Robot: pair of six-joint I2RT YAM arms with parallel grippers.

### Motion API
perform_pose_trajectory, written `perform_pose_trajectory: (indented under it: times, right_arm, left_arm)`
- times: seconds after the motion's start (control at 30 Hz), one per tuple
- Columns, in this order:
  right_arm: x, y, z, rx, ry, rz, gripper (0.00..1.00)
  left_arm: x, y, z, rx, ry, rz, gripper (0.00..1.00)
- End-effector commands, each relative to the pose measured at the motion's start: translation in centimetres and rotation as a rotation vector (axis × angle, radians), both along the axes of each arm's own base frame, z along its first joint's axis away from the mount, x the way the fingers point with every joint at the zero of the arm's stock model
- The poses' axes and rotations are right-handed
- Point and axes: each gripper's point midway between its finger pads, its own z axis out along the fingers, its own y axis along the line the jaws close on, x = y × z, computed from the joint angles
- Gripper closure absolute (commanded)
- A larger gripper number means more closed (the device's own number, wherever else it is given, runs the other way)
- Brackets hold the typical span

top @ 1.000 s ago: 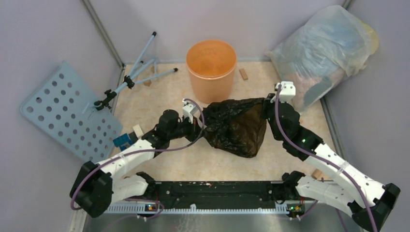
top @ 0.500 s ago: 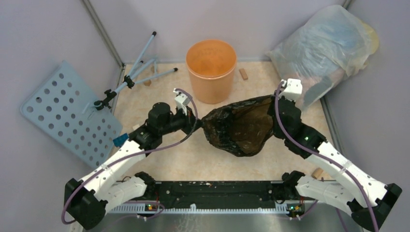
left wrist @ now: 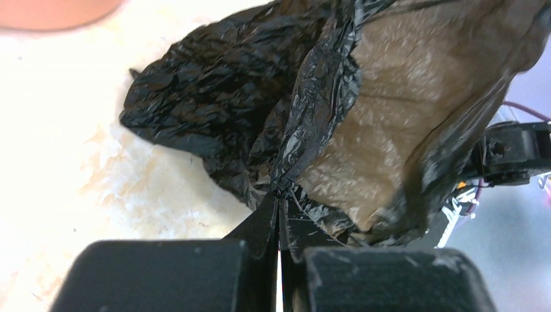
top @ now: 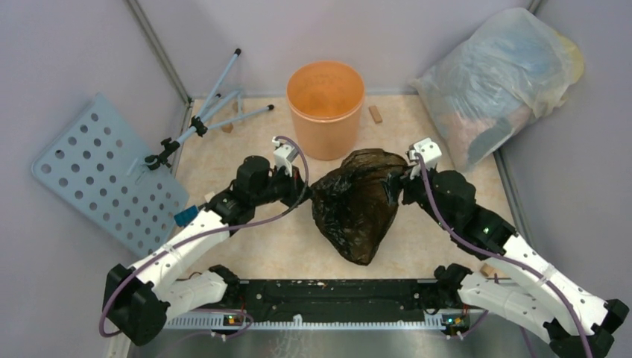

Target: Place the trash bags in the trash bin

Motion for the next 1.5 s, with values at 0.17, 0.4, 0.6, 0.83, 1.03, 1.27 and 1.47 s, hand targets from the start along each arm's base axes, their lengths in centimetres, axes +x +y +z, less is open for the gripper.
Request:
perform_pose_trajectory:
  times: [0.17, 0.4, 0.6, 0.83, 1.03, 1.27, 1.47]
  right_arm:
    - [-4.1, 3.8, 3.7, 0.063, -0.113, 0.271, 0.24]
    - [-3.3, 1.1, 5.7, 0.128, -0.195, 0.131, 0.40]
    - [-4.8, 5.2, 3.9, 0.146, -0.139, 0.335, 0.99]
    - [-4.1, 10.8, -1.4, 0.214, -0.061, 0.456, 1.00]
    - [-2.8, 13.5, -4.7, 0.268, -0.127, 0.473, 1.00]
    - [-1.1, 16.0, -9.5, 0.236, -0.099, 0.452, 1.00]
    - [0.7, 16.4, -14.5, 0.206, -0.004, 0.347, 1.00]
  left_arm:
    - [2.4, -1.0, 5.7, -0.023, -0.108, 0.007, 1.00]
    - [2.9, -1.2, 6.9, -0.013, -0.128, 0.000, 1.00]
    - [2.7, -1.2, 7.1, -0.018, -0.128, -0.002, 1.00]
    - [2.5, -1.6, 7.5, -0.038, -0.122, -0.023, 1.00]
    - [2.1, -1.7, 7.7, -0.048, -0.121, -0.037, 1.00]
    - [1.5, -2.4, 7.8, -0.074, -0.108, -0.088, 1.00]
    - [1.1, -2.9, 9.1, -0.114, -0.122, -0.118, 1.00]
